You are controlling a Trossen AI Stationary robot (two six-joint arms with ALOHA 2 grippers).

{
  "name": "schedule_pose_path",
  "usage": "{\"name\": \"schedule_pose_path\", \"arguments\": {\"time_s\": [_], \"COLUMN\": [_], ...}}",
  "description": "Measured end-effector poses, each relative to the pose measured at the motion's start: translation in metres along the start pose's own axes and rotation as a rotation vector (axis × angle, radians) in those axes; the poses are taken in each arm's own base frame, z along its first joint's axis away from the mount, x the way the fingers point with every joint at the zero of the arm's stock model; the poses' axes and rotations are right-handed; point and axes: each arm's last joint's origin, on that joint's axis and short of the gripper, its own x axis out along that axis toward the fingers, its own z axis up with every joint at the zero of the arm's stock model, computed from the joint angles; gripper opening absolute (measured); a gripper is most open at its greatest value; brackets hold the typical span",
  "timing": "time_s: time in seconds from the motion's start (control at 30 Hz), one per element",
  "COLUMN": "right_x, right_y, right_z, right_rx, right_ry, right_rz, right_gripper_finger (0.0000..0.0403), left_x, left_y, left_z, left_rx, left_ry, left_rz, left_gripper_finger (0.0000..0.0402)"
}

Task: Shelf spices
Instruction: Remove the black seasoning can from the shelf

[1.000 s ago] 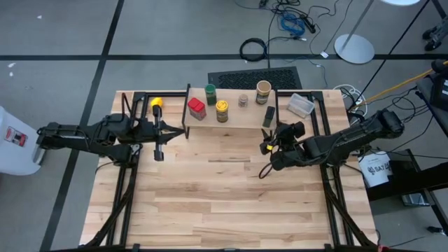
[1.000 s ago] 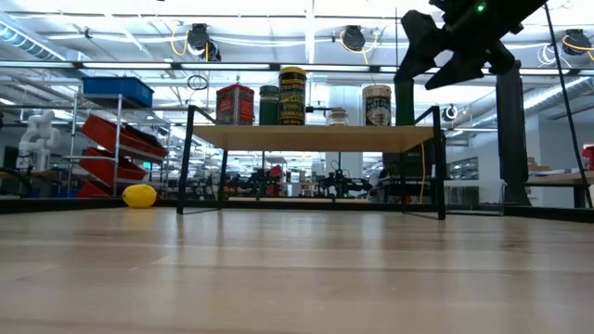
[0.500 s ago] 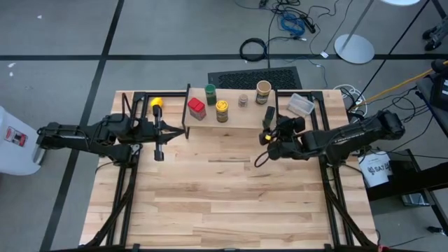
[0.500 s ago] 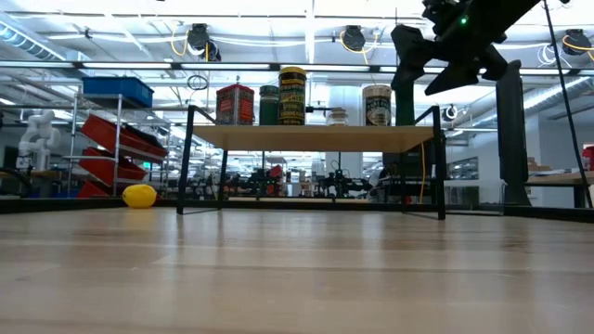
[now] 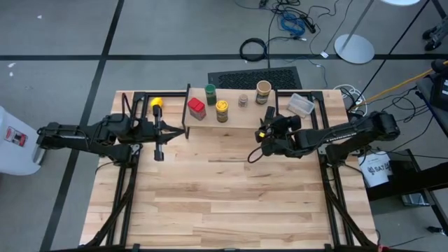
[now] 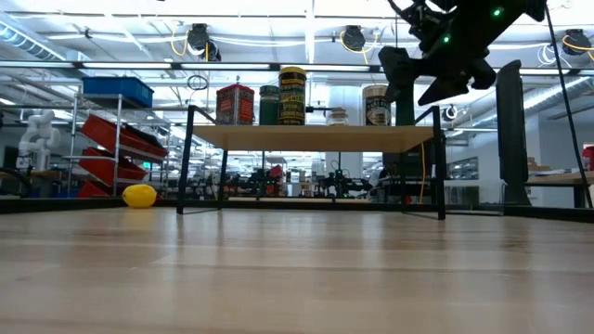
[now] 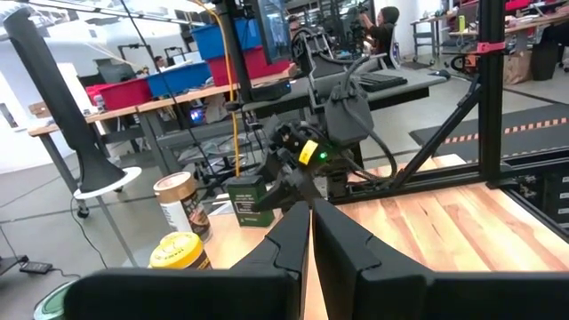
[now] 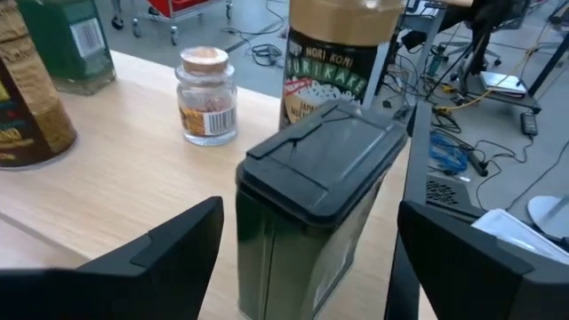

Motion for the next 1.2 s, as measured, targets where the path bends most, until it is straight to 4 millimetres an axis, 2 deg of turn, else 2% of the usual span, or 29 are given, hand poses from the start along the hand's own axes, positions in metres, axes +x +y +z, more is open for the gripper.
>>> {"name": "schedule_pose_path", "arguments": {"time_s": [0.3, 0.93, 1.2], "right_x": [0.0002, -0.0001, -0.0002], "right_y": [-0.0001, 0.0003, 0.0035], "right_z": [0.0018, 0.0017, 0.0035], "right_rx": [0.008, 0.007, -0.013], "right_ry": [-0.014, -0.012, -0.007], "right_rz": [-0.005, 0.0, 0.028], "right_gripper_finger": [0.0279, 0.0135, 0.0119], "left_x": [0.0, 0.0, 0.0], "left_y": [-0.0001, -0.0001, -0.0001], "left_z": [-0.0001, -0.0001, -0.0001], "left_rx": [0.0, 0.001, 0.001], "left_ry": [0.001, 0.001, 0.001], "left_rz": [-0.001, -0.001, -0.001], "left_gripper_finger": [0.0026, 0.0026, 0.0026]}}
